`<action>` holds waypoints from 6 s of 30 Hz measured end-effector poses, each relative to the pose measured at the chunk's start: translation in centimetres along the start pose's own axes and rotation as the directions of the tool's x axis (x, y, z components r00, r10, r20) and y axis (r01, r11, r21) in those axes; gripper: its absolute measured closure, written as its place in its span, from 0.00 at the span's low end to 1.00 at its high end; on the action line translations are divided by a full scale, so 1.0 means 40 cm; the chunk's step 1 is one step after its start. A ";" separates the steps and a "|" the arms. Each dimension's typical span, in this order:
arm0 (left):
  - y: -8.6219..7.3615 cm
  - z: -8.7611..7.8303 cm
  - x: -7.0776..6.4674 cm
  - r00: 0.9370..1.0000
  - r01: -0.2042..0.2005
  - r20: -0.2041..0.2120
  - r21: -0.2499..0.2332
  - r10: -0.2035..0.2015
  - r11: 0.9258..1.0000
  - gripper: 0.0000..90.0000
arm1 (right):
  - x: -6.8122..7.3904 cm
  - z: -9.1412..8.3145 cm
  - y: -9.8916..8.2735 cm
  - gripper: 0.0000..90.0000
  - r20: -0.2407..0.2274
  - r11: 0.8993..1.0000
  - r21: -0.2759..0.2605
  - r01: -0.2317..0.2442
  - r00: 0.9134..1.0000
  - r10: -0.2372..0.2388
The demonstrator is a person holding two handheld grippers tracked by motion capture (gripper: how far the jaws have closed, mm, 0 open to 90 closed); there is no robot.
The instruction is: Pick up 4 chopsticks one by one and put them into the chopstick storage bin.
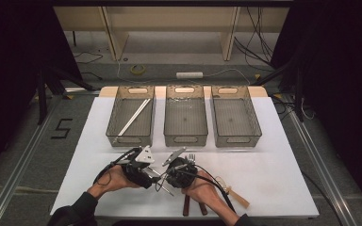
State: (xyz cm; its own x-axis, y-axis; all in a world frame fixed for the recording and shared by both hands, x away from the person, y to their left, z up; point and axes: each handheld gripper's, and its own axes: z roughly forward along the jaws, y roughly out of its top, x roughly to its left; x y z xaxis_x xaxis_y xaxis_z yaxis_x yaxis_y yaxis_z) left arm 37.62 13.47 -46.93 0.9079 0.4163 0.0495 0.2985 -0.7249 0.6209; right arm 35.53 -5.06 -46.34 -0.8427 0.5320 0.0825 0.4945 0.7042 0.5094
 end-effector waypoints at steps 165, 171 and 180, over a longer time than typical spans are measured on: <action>0.162 -0.149 0.431 0.815 0.337 -0.426 -0.203 -0.393 0.919 0.95 | -0.013 -0.204 -0.170 0.33 -0.080 0.923 -0.381 -0.048 0.997 0.019; 0.131 -0.127 0.435 0.809 0.359 -0.419 -0.203 -0.412 0.911 0.95 | -0.013 -0.204 -0.169 0.33 -0.083 0.923 -0.382 -0.051 0.996 0.020; 0.119 -0.102 0.427 0.816 0.353 -0.418 -0.185 -0.398 0.917 0.94 | -0.011 -0.204 -0.169 0.33 -0.079 0.923 -0.382 -0.042 0.997 0.012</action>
State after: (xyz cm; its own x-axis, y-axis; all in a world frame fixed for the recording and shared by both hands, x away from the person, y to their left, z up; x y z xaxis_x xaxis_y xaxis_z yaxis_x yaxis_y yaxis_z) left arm 53.35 19.35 -39.94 0.4991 0.8581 0.1206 0.5394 -0.4166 0.7317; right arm 30.82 -13.88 -42.84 -0.8506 0.5020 0.1563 0.4104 0.4480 0.7943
